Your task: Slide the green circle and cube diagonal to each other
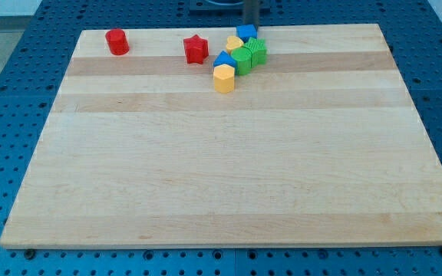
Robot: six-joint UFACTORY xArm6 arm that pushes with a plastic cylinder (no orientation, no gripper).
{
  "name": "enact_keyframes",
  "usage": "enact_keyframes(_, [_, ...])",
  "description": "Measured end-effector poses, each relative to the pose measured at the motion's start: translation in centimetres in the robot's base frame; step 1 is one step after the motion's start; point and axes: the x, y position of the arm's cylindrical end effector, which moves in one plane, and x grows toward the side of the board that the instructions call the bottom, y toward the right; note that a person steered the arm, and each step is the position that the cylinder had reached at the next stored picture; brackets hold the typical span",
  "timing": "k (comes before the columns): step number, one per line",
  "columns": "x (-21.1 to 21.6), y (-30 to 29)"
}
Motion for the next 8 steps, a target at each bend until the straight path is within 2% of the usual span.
enact_keyframes(1, [0.0,2.6])
enact_keyframes(2, [0.0,2.5])
enact_keyframes(4, [0.3,-1.8])
enact_keyframes(8, [6.6,-2.5])
